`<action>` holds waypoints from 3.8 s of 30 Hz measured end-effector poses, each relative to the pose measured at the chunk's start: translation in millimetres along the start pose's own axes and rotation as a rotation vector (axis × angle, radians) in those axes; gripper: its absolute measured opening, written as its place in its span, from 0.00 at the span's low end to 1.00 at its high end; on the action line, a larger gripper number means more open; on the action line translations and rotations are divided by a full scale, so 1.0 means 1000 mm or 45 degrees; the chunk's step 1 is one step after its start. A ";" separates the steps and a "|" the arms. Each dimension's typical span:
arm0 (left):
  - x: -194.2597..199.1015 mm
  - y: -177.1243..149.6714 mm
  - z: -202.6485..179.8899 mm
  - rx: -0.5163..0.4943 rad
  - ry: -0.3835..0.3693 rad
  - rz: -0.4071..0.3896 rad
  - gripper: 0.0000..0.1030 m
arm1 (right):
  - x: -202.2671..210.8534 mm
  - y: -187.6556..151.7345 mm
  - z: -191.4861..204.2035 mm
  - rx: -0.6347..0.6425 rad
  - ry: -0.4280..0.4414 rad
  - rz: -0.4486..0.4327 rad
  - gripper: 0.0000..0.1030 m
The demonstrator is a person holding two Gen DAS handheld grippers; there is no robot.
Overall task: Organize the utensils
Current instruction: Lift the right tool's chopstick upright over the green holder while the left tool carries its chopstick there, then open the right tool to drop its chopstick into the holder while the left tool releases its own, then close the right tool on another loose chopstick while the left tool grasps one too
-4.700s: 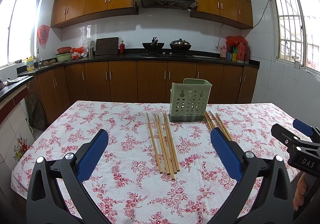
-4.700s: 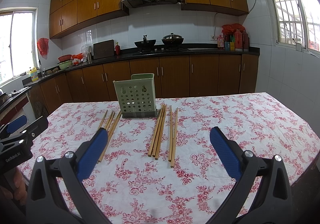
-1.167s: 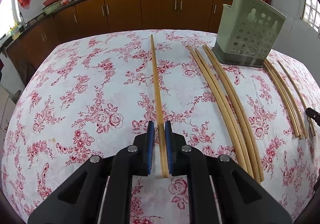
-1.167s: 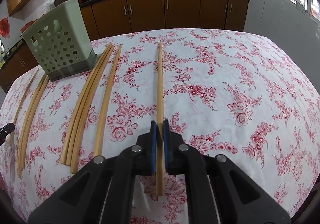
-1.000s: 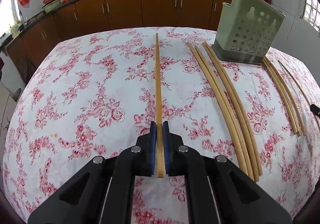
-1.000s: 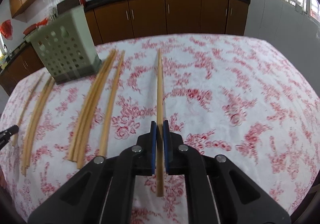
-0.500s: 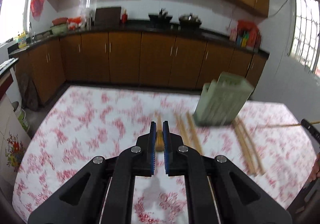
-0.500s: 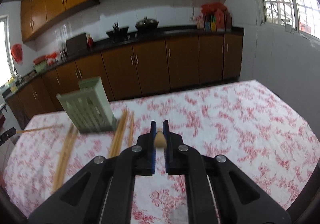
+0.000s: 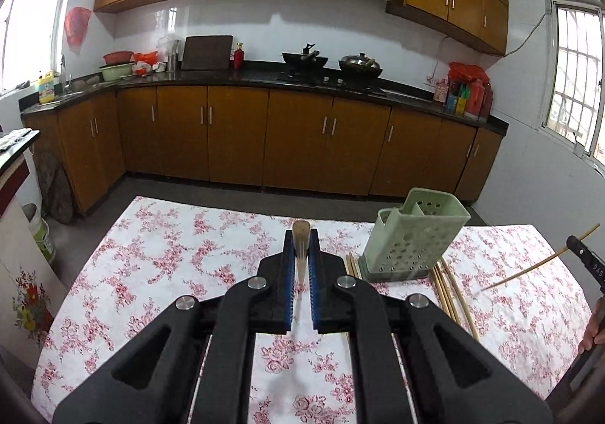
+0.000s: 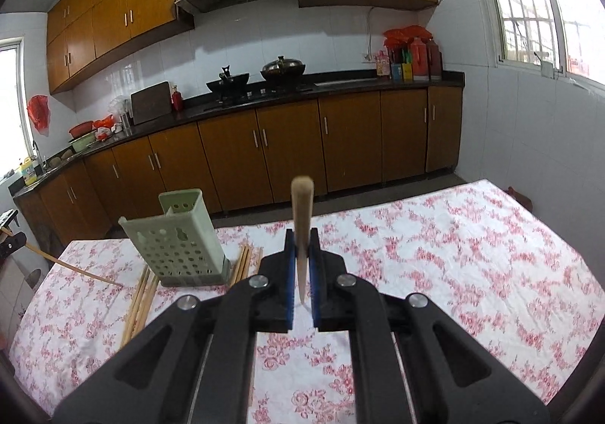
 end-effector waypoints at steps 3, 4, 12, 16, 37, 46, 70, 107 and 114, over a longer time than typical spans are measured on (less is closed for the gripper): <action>0.007 0.023 -0.001 0.006 -0.011 -0.042 0.07 | 0.008 0.029 0.009 0.015 0.031 -0.069 0.07; 0.010 0.029 -0.002 0.005 -0.016 -0.055 0.07 | 0.013 0.042 0.012 0.015 0.049 -0.099 0.07; 0.051 0.117 -0.034 -0.006 -0.152 -0.266 0.07 | 0.038 0.121 0.050 -0.037 0.260 -0.259 0.07; 0.052 0.138 -0.058 -0.002 -0.223 -0.319 0.07 | 0.025 0.130 0.074 -0.012 0.324 -0.237 0.07; -0.037 0.079 -0.096 -0.071 -0.263 -0.021 0.07 | -0.063 0.069 0.104 0.048 0.301 0.027 0.10; -0.021 0.085 -0.077 0.012 -0.246 -0.057 0.08 | -0.029 0.077 0.082 0.011 0.267 -0.064 0.25; -0.060 -0.077 -0.006 0.083 -0.048 0.327 0.26 | -0.101 -0.134 0.047 0.065 0.125 0.564 0.28; -0.111 -0.140 -0.056 -0.042 -0.048 0.542 0.14 | -0.118 -0.141 -0.007 -0.009 -0.128 0.549 0.08; -0.110 -0.141 -0.057 -0.064 0.002 0.521 0.12 | -0.117 -0.143 0.000 0.031 -0.112 0.544 0.10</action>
Point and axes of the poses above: each gripper's, at about its wrist camera, not at the fingertips, and x roughly against the way its jaws point, z to its left, y to its top, the point moved 4 cm from there along -x, roughly the way its jaws point, and after that the axes turned 2 degrees about -x, right-handed, at the moved point
